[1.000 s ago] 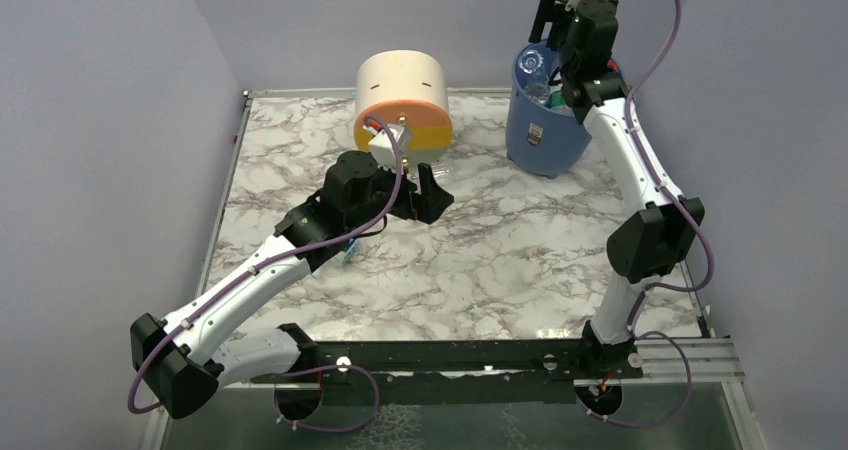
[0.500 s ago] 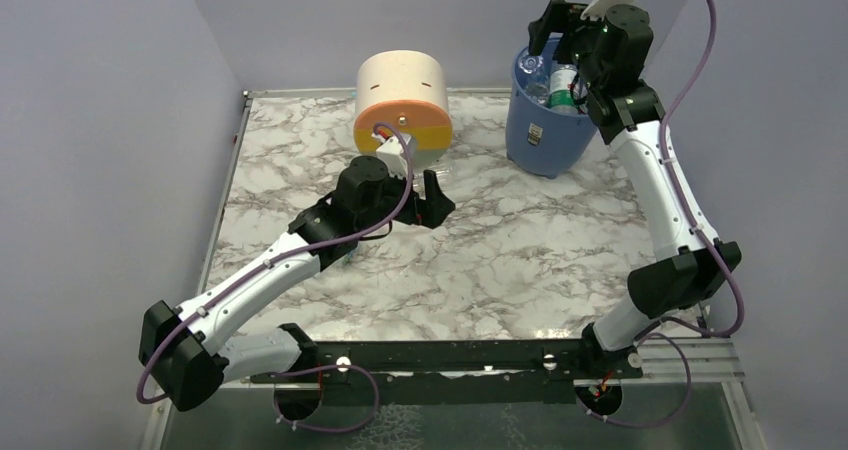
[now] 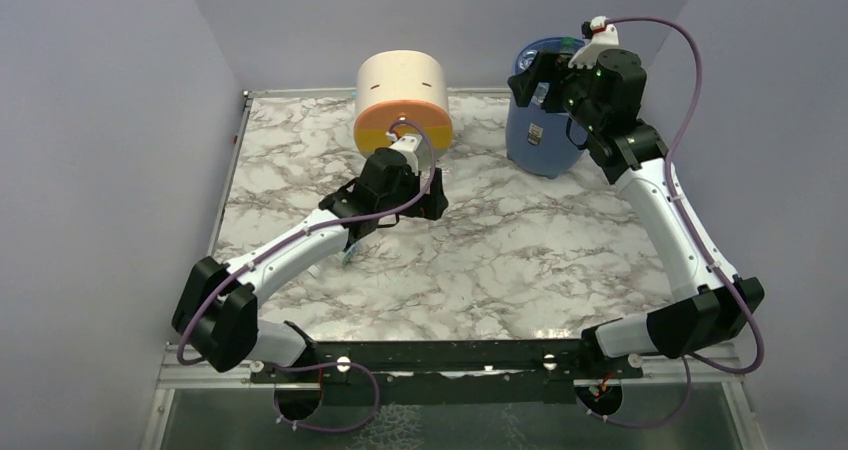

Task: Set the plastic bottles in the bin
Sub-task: Adjust the plastic bottle at the center of the board.

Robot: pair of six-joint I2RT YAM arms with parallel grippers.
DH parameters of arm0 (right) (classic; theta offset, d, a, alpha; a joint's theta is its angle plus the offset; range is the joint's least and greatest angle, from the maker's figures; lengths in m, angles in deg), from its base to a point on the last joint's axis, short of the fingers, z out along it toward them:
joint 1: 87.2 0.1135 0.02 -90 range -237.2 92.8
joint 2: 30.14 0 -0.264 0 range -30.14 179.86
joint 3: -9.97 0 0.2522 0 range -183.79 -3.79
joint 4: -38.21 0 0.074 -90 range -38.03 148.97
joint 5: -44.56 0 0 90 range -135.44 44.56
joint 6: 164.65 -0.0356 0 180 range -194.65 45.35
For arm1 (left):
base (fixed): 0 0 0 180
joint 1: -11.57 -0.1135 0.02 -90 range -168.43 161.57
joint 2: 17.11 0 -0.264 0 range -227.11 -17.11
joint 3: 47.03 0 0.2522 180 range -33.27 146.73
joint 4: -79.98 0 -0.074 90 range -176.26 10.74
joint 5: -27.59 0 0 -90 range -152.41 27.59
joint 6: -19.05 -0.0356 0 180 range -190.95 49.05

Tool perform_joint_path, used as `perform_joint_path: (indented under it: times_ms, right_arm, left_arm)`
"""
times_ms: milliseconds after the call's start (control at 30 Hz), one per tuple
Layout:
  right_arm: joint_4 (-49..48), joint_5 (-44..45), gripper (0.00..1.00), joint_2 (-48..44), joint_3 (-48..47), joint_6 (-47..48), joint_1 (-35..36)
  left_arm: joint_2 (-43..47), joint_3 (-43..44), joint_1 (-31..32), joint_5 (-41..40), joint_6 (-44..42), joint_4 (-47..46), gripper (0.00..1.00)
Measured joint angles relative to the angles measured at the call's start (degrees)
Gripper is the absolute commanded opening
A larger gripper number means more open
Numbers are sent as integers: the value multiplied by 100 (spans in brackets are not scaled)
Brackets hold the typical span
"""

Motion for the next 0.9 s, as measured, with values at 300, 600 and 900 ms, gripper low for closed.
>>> perform_joint_path:
  times_ms: [300, 600, 900]
  right_arm:
    - [2, -321, 100, -232, 566, -157, 44]
    - [-42, -466, 100, -341, 848, -238, 44]
    - [-61, -551, 100, -341, 914, -245, 44]
  left_arm:
    - [-514, 4, -269, -525, -229, -315, 99]
    - [-942, -533, -345, -992, -258, -1631, 97]
    - [-1419, -621, -345, -1495, -245, -2332, 97]
